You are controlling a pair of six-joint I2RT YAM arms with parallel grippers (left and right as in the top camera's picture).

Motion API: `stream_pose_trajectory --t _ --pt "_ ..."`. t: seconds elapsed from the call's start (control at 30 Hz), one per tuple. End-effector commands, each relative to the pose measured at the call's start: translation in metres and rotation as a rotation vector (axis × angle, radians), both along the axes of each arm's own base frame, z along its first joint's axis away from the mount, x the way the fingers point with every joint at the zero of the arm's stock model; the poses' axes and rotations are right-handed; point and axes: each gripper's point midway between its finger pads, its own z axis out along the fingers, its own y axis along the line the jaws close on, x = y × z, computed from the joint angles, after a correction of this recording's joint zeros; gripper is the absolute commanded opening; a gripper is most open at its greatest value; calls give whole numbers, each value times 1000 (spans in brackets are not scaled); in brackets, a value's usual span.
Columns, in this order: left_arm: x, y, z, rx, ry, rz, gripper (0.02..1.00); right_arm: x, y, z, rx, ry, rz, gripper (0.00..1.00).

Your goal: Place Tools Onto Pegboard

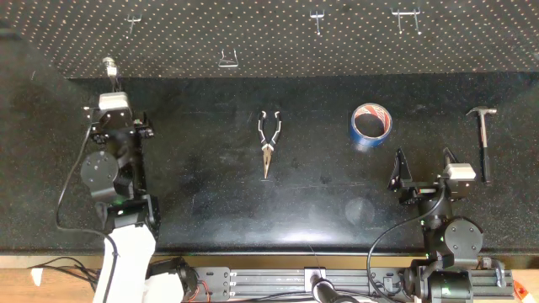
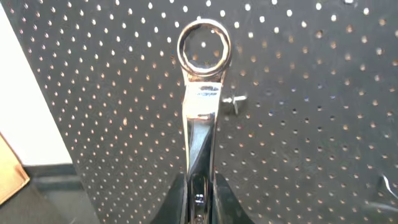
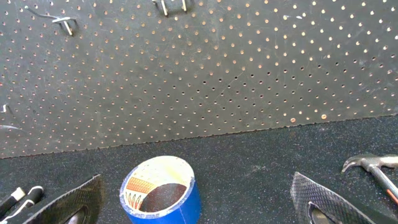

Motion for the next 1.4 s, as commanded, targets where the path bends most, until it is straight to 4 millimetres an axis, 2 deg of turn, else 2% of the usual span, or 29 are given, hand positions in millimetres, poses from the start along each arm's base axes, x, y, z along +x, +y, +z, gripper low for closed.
stream_pose_trajectory --t 0.03,0.13,0.43,0.63,0.9,1.13,1.23,1.3,1.37,1.4 --pt "21 -11 10 6 -33 -89 27 0 1 -1 -10 -1 7 976" --pt "37 -7 6 0 -11 -89 25 0 1 -1 -10 -1 7 976" --pt "62 -3 -5 -13 35 -100 27 0 1 -1 -9 -1 7 976" --pt "75 0 -39 -50 162 -100 27 0 1 -1 -9 -1 7 976" --pt "78 1 -40 -52 169 -100 27 0 1 -1 -10 -1 8 976" --pt "93 4 -37 -55 179 -101 27 0 1 -1 -10 -1 7 976" --pt "94 -2 -42 -63 201 -139 34 0 1 -1 -10 -1 7 976" --pt "94 -4 -43 -64 205 -148 255 0 1 -1 -9 -1 7 976" --pt "94 -4 -43 -64 205 -149 369 0 1 -1 -10 -1 7 974" --pt "94 -4 -43 -64 205 -149 566 0 1 -1 -10 -1 7 976"
